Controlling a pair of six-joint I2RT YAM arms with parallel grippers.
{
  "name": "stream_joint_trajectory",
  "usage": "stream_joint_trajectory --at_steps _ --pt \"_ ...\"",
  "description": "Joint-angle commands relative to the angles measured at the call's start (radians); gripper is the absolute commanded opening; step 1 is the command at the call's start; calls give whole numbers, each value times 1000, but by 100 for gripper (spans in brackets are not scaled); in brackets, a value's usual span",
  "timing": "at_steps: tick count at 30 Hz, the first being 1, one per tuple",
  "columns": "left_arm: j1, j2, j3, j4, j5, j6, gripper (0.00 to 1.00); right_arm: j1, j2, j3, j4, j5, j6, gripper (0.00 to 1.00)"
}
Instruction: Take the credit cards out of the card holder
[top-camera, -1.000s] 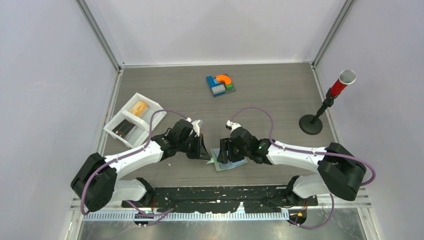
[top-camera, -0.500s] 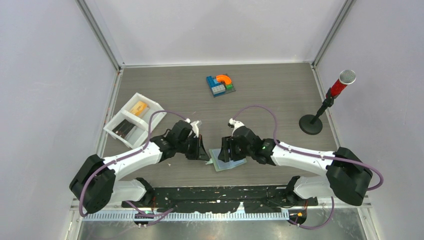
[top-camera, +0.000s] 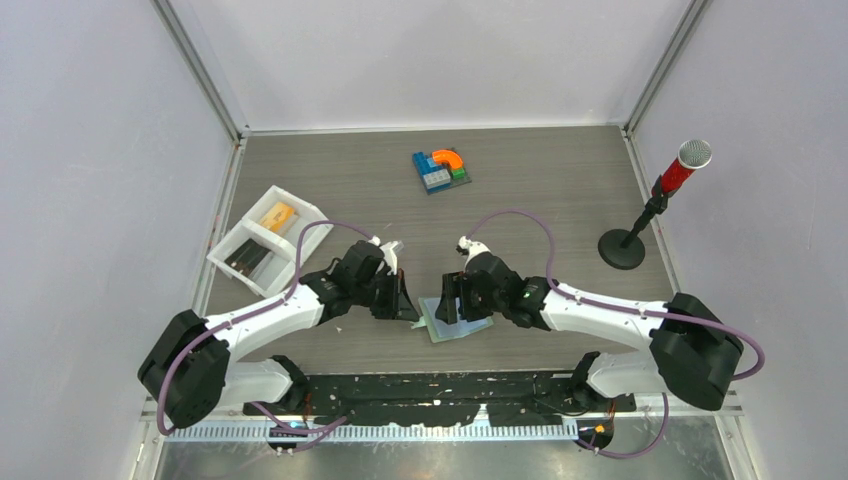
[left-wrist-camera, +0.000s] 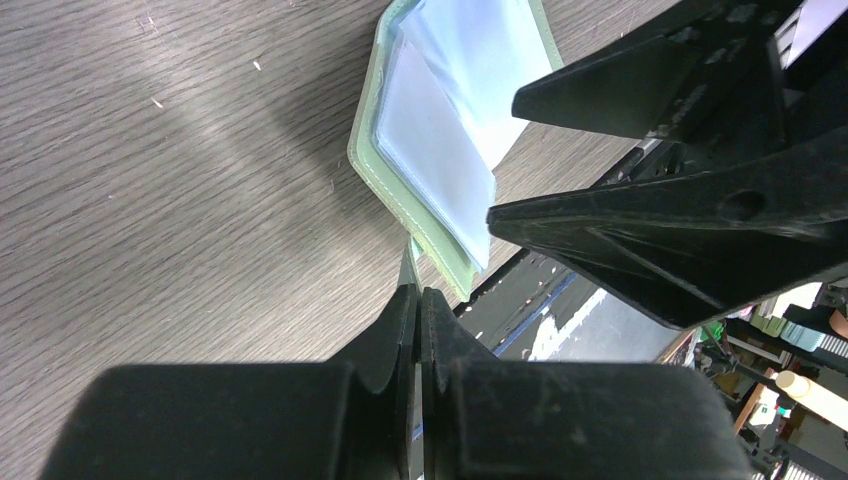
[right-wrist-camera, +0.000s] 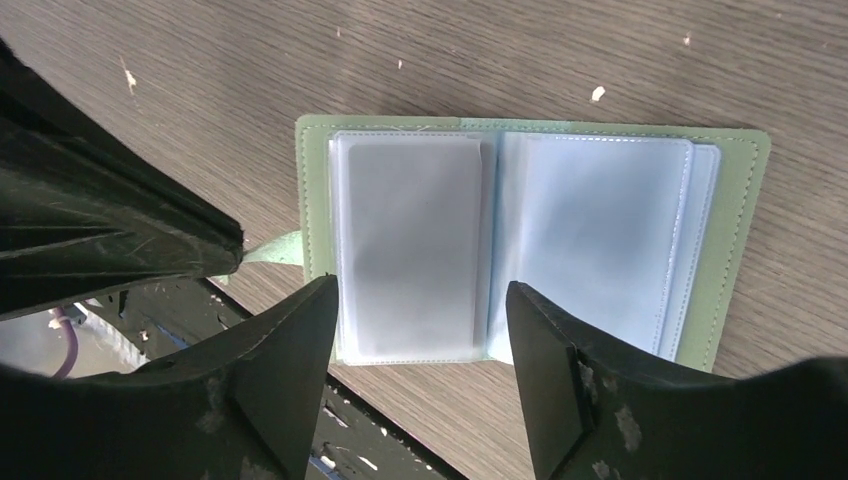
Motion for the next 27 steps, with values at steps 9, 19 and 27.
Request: stream_joint_trajectory --at_steps 9,19,27 --pt "-5 -38 1 5 3 5 0 26 70 39 73 -12 29 75" --pt "-5 -49 3 -23 -7 16 0 35 61 43 17 45 18 63" --pt "-5 -56 -7 -55 -31 37 0 35 26 52 -47 136 5 62"
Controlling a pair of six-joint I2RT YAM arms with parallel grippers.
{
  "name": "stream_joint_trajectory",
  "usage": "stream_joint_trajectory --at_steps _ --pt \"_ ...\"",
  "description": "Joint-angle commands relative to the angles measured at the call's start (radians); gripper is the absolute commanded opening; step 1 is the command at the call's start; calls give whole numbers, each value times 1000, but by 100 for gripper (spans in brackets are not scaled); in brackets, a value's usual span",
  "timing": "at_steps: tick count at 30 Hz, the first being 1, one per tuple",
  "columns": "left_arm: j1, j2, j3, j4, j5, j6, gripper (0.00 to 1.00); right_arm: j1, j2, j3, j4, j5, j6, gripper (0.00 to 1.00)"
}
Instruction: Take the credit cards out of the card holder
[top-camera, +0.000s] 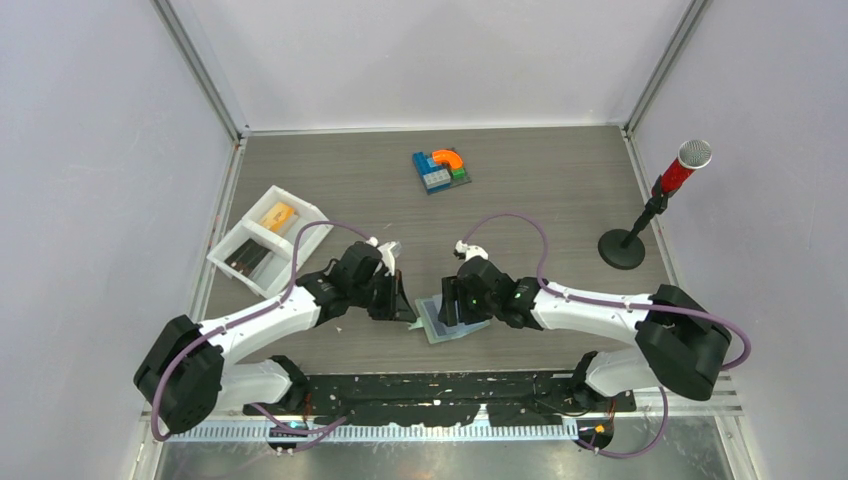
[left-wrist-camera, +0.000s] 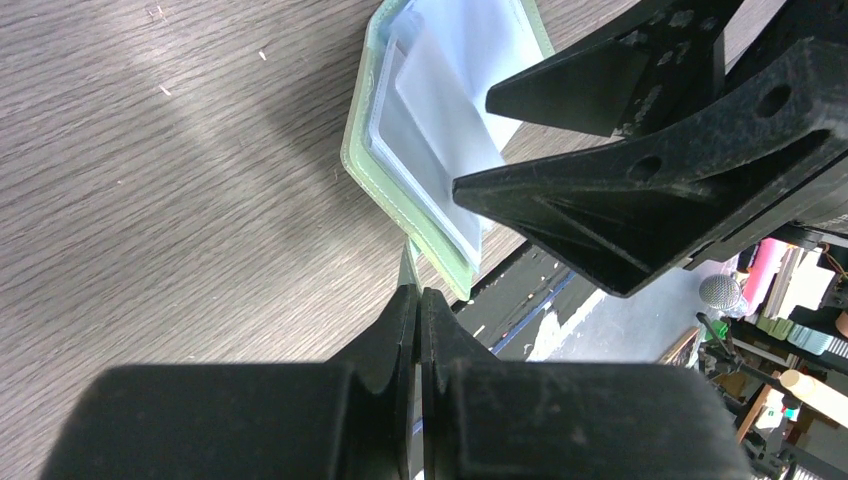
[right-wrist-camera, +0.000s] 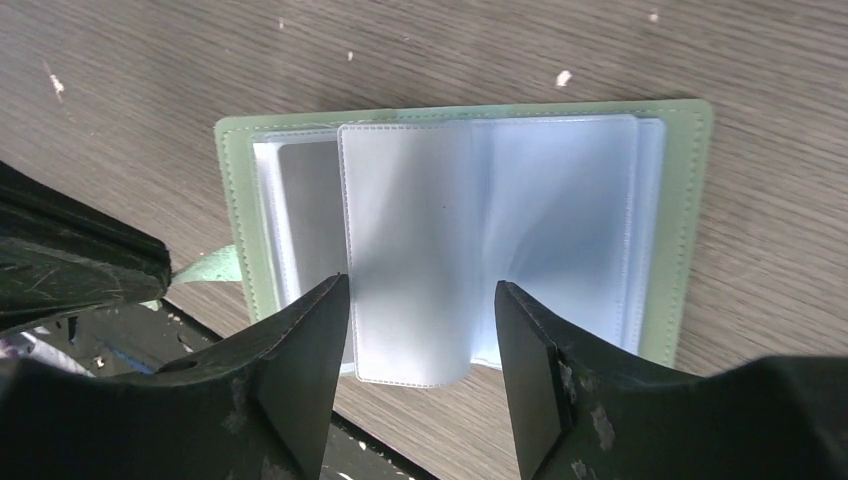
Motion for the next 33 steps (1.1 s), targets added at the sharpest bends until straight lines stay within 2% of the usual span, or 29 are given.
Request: stream_joint_trajectory --at_steps 1,7,14,20,22,25,30,33 --pt "-4 -26 -8 -24 -23 33 0 5 -45 36 -33 77 -14 62" --pt "-4 -12 -6 -46 -47 57 0 5 -57 32 -68 109 -12 62" --pt "-5 -4 -9 -47 -42 58 0 0 -95 47 -205 222 -8 61" --pt "-4 -15 -29 3 -10 26 0 2 -22 192 -348 286 -70 62" --pt "-4 -13 -31 15 0 14 0 11 -4 248 -364 269 -93 63" --pt "-4 -8 -39 38 -2 0 0 17 -5 276 -297 166 -120 63" --pt "-4 -4 -36 42 3 -1 0 22 37 234 -139 -9 -120 64" --pt "-4 -10 -33 42 9 -3 0 33 66 214 -94 -65 -107 69"
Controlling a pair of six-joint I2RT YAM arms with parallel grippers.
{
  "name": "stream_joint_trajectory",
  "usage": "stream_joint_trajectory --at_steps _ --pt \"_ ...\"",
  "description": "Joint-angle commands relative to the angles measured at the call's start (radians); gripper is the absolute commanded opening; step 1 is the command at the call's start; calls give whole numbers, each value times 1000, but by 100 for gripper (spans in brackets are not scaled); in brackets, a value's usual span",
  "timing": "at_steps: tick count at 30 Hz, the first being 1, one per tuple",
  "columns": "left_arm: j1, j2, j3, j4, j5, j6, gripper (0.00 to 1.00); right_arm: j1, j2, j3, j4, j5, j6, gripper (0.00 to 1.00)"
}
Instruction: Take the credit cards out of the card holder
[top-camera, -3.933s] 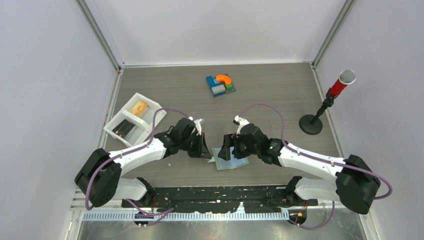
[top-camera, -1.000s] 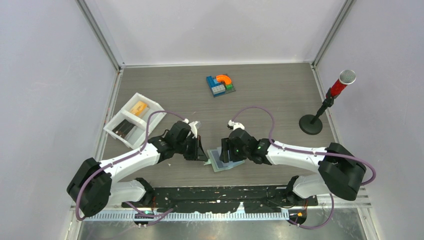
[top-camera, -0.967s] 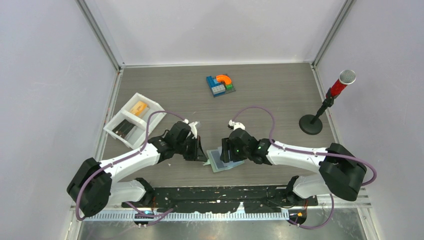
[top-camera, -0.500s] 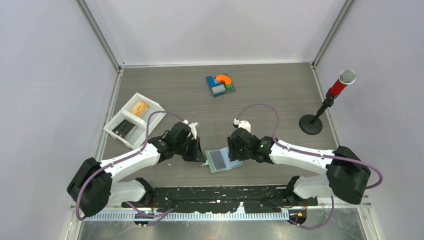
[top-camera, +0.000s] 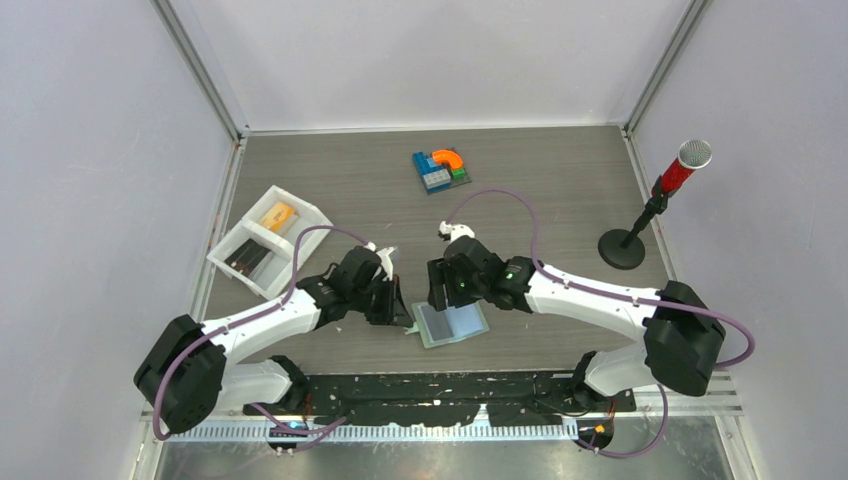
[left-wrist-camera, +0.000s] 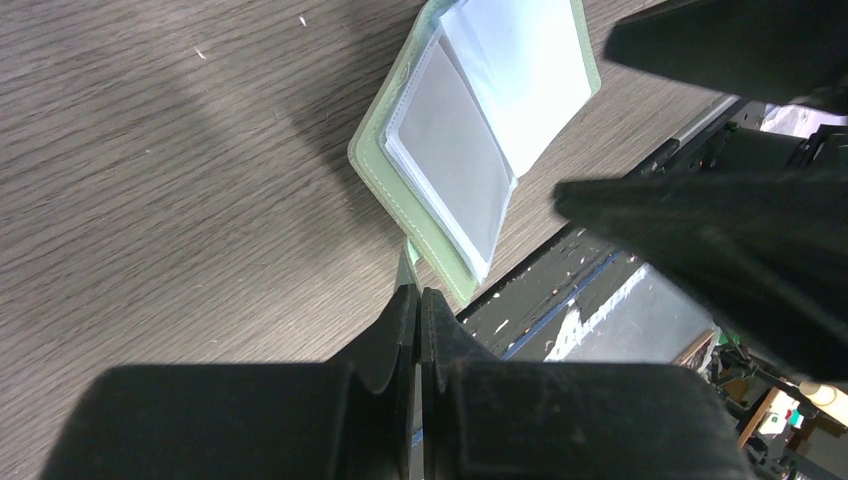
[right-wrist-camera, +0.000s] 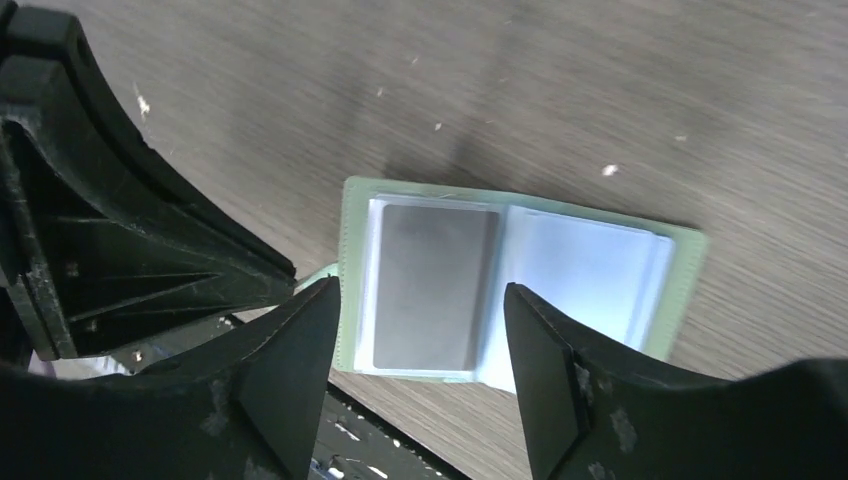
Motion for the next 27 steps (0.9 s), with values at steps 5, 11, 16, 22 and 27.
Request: stream_joint_trajectory --at_steps 5,11,16,22,27 --pt "-4 -9 7 43 27 -4 0 26 73 -55 137 -146 9 71" --pt "-4 -18 -4 43 18 -10 0 48 110 -74 148 -152 28 70" --pt "-4 -19 1 43 19 -11 0 63 136 -79 157 -141 38 70" --pt "-4 -26 -6 40 16 -11 0 65 111 -92 150 -109 42 66" --pt "-4 -30 -8 38 10 -11 0 66 82 -67 145 -150 45 75"
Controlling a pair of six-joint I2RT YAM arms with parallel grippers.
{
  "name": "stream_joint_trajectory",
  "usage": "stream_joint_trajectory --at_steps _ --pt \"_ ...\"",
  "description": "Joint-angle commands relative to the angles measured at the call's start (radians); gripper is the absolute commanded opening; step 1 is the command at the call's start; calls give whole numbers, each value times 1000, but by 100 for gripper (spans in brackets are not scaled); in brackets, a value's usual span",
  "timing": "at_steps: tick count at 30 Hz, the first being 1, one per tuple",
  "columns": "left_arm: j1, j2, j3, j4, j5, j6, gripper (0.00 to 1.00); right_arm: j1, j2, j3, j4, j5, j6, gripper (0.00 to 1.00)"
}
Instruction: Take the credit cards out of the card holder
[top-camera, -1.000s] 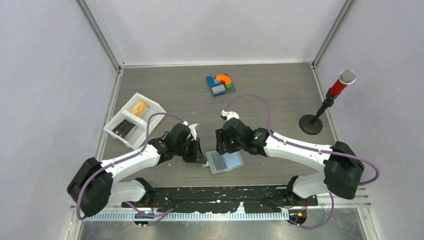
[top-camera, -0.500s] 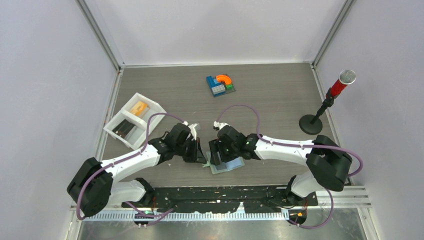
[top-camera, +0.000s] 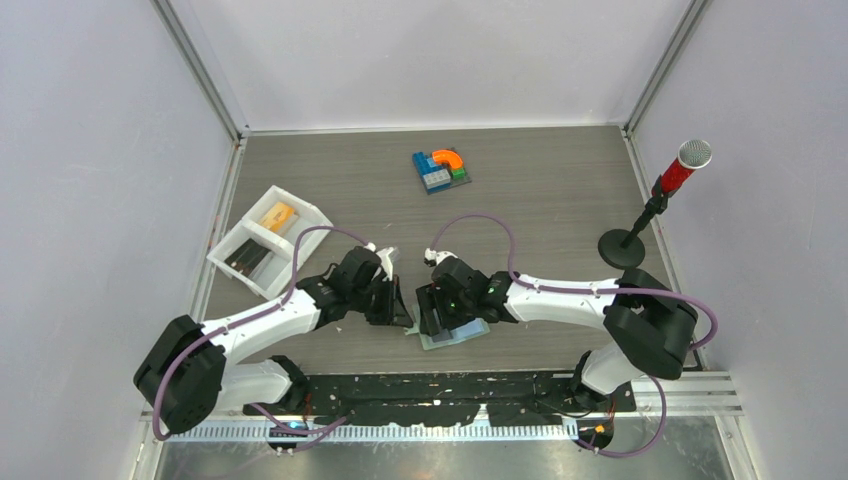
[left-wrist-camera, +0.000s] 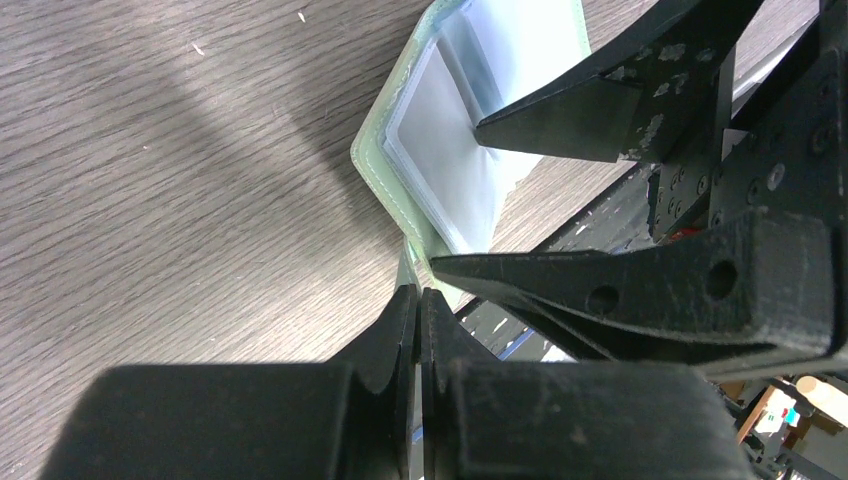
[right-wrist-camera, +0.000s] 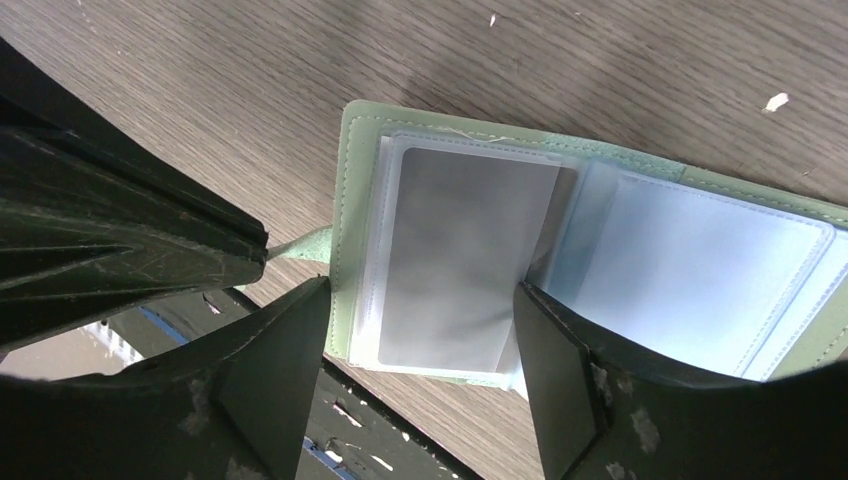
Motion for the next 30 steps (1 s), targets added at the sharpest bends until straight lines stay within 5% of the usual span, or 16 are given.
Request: stream_joint_trajectory --at_steps 1,12,30 --pt "-4 -27 -6 37 5 -6 0 6 -55 27 3 -1 11 76" --pt "-4 -47 -16 36 2 -17 0 4 -82 71 -105 160 -41 65" --pt "-10 -31 -23 78 25 -45 0 5 -74 -1 -14 98 -11 73"
